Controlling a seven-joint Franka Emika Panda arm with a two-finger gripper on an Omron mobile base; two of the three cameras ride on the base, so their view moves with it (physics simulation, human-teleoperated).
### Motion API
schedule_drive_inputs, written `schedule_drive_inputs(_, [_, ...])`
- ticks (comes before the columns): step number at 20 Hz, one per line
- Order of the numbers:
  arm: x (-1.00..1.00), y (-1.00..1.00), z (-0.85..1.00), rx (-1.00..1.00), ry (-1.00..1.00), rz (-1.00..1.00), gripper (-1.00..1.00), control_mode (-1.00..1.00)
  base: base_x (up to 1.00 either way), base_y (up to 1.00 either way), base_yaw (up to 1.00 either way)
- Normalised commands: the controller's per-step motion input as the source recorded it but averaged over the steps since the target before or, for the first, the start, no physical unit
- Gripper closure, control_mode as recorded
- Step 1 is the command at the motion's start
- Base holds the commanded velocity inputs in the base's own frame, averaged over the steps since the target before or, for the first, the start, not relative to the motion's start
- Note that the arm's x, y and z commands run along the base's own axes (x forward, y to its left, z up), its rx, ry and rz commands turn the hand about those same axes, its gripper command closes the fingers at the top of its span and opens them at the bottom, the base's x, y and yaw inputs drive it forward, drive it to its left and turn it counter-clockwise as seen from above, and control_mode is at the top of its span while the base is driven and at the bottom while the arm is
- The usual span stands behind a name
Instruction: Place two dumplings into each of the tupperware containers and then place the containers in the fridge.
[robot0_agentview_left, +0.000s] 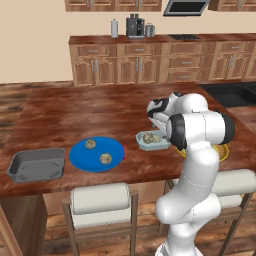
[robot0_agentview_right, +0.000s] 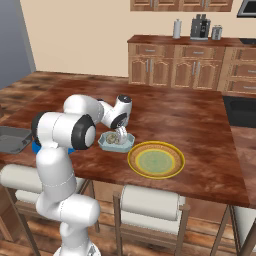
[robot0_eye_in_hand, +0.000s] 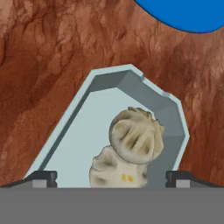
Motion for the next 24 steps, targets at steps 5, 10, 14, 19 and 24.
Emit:
schedule_drive_inputs(5, [-0.84,-0.26,0.13,0.0,0.08,-0.04,-1.0,-1.0,0.0,0.0,0.0])
schedule_drive_inputs(10, [-0.5,-0.1,0.01,0.0,0.1,-0.09,-1.0,-1.0,0.0,0.0,0.0])
schedule_drive_inputs(14, [0.09,0.0,0.0,-0.03,0.07,0.0,-1.0,-1.0,0.0,0.0,0.0])
schedule_drive_inputs(19, [0.26,-0.03,-0.09,-0.02,0.05,-0.01,-1.0,-1.0,0.0,0.0,0.0])
schedule_drive_inputs(24, [0.27,-0.17,-0.34,-0.02,0.04,-0.01,-1.0,-1.0,0.0,0.0,0.0])
